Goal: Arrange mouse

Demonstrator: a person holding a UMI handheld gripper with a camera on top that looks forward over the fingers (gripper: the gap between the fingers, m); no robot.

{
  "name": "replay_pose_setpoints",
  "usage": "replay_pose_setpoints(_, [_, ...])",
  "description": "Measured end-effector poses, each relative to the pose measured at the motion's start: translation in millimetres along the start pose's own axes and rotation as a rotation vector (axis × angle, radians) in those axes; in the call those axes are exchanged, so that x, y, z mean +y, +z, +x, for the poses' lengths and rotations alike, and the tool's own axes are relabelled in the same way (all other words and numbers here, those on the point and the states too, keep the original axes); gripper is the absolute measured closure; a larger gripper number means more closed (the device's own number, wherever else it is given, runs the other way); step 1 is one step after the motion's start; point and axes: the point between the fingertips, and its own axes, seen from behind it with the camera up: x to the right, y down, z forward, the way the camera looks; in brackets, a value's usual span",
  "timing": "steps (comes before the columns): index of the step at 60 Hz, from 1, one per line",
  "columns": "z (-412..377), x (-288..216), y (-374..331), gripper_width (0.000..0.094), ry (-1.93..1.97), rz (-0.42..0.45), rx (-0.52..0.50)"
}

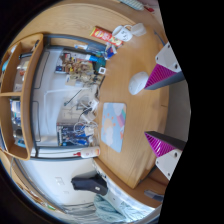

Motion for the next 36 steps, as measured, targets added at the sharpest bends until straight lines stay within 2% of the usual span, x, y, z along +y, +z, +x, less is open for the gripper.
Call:
replay_pose_setpoints(7, [44.5, 38.9, 16.5, 0.0100, -0.012, -0.043, 0.047])
replay_pose_setpoints(15, [82.7, 58.4, 35.0, 0.0100, -0.001, -0.071, 0.063])
replay_pose_setpoints(36, [131.9, 36.0, 120.4, 0.0100, 0.020, -0.049, 0.026])
